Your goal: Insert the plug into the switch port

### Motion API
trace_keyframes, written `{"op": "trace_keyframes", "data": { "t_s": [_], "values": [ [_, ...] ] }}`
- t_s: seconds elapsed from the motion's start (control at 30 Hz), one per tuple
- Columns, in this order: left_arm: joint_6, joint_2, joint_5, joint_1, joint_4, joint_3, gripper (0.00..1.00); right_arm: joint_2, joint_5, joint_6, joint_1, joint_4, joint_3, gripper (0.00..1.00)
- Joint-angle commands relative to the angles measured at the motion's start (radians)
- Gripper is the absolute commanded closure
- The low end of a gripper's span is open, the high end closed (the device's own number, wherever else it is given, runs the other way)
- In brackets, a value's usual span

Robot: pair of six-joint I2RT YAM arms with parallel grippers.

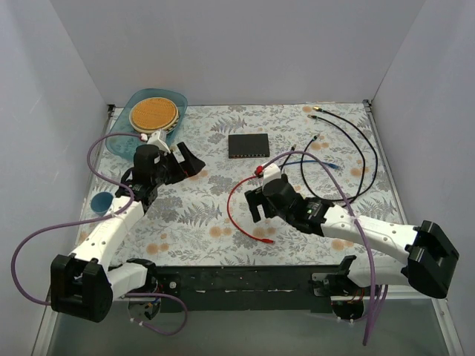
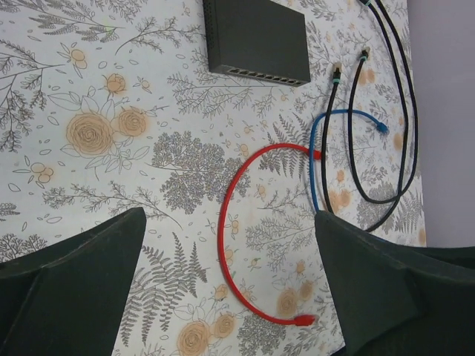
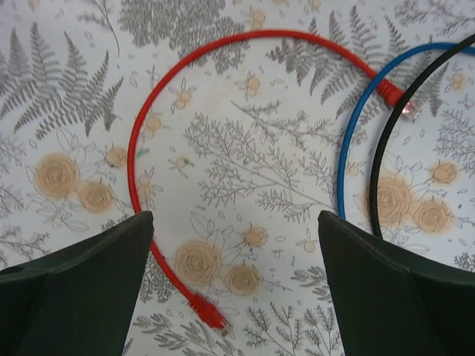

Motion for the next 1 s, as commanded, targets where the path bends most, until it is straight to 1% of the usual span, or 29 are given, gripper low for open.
{"op": "trace_keyframes", "data": {
  "t_s": [0.0,0.1,0.17,0.27,0.37,0.43,0.47,0.5,0.53,0.57,0.67,0.83,0.87,0.9,0.97],
  "values": [
    [0.041,0.013,-0.04,-0.002,-0.008,0.072,0.02,0.022,0.141,0.073,0.072,-0.099,-0.022,0.02],
    [0.077,0.047,-0.069,-0.029,-0.04,0.118,0.02,0.004,0.21,0.136,0.076,-0.133,-0.064,0.02],
    [0.098,0.067,-0.057,-0.078,-0.027,0.135,0.02,-0.019,0.233,0.172,0.076,-0.122,-0.108,0.02],
    [0.127,0.123,-0.026,-0.143,-0.025,0.172,0.02,-0.059,0.273,0.175,0.074,-0.1,-0.148,0.02],
    [0.101,0.185,0.001,-0.17,-0.022,0.201,0.02,-0.059,0.299,0.163,0.065,-0.105,-0.159,0.03],
    [0.094,0.209,0.009,-0.181,-0.02,0.207,0.02,-0.047,0.28,0.149,0.042,-0.097,-0.167,0.05],
    [0.092,0.214,0.011,-0.19,-0.017,0.21,0.02,-0.042,0.264,0.14,0.033,-0.078,-0.167,0.09],
    [0.092,0.214,0.009,-0.197,-0.019,0.213,0.02,-0.033,0.247,0.118,0.013,-0.07,-0.168,0.25],
    [0.094,0.211,0.002,-0.203,-0.02,0.212,0.02,-0.027,0.228,0.109,0.0,-0.055,-0.17,0.38],
    [0.098,0.205,-0.003,-0.204,-0.017,0.21,0.02,-0.024,0.195,0.103,-0.012,-0.035,-0.17,0.44],
    [0.117,0.154,0.005,-0.215,0.018,0.186,0.02,-0.004,0.133,0.068,-0.053,0.004,-0.171,0.44],
    [0.118,0.096,-0.006,-0.215,0.044,0.155,0.02,0.074,0.082,0.006,-0.104,0.05,-0.141,0.44],
    [0.12,0.091,-0.005,-0.215,0.044,0.153,0.02,0.09,0.071,0.0,-0.112,0.056,-0.136,0.47],
    [0.121,0.09,-0.006,-0.215,0.043,0.152,0.02,0.117,0.057,-0.006,-0.127,0.065,-0.135,0.54],
    [0.123,0.09,0.0,-0.215,0.041,0.152,0.02,0.143,0.027,-0.011,-0.139,0.087,-0.13,0.54]
  ]
}}
